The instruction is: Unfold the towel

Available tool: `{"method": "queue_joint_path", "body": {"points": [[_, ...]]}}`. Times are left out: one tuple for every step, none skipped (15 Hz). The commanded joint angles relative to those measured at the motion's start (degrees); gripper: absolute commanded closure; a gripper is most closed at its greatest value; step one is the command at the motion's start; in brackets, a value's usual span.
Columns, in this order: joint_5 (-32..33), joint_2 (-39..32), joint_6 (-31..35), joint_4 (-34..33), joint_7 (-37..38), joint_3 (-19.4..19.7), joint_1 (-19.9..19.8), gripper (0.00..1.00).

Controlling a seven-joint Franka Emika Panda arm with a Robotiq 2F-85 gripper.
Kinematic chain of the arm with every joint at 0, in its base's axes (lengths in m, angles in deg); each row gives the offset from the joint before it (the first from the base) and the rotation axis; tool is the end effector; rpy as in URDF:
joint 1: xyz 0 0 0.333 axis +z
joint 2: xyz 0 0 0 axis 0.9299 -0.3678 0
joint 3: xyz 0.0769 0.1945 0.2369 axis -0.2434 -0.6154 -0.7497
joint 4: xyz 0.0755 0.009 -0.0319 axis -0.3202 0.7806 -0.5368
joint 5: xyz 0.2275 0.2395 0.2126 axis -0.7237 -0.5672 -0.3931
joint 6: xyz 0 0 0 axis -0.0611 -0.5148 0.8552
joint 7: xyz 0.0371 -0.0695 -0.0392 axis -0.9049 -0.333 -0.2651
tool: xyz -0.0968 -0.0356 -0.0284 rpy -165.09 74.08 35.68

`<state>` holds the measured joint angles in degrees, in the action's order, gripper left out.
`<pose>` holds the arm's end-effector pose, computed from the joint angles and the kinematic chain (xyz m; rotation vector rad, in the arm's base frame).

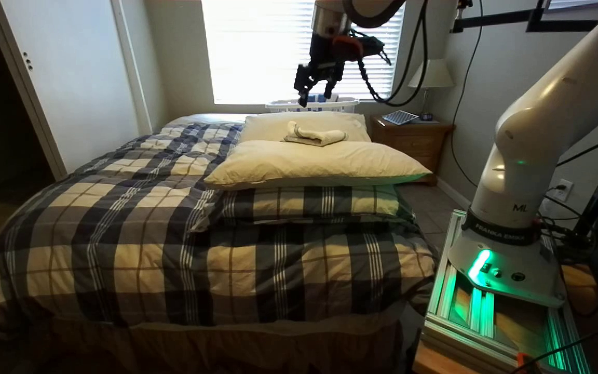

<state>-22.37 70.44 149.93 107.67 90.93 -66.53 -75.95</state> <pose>0.4207 0.0367 0.4921 2.8971 -0.3651 0.5127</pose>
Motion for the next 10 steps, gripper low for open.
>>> {"method": "queue_joint_path", "body": {"points": [[8.09, -8.89, 6.81, -5.37, 0.76, 1.24, -3.98, 0.00], [10.58, -10.97, 8.07, -6.46, 0.65, 1.71, -5.02, 0.00], [13.77, -13.09, 9.46, -7.48, 1.50, 2.03, -6.29, 0.00], [16.66, -15.48, 10.28, -8.98, 2.15, 2.64, -7.25, 0.00], [19.37, -17.23, 10.90, -10.23, 3.12, 3.29, -7.95, 0.00], [21.65, -19.27, 11.49, -11.78, 3.92, 4.19, -8.29, 0.00], [23.38, -21.20, 12.34, -13.24, 4.63, 5.28, -8.28, 0.00], [24.93, -23.19, 12.32, -14.89, 5.48, 6.38, -8.13, 0.00], [26.07, -25.17, 12.47, -16.59, 6.16, 7.61, -7.64, 0.00], [26.29, -26.91, 12.42, -18.13, 6.84, 8.93, -6.92, 0.00]]}}
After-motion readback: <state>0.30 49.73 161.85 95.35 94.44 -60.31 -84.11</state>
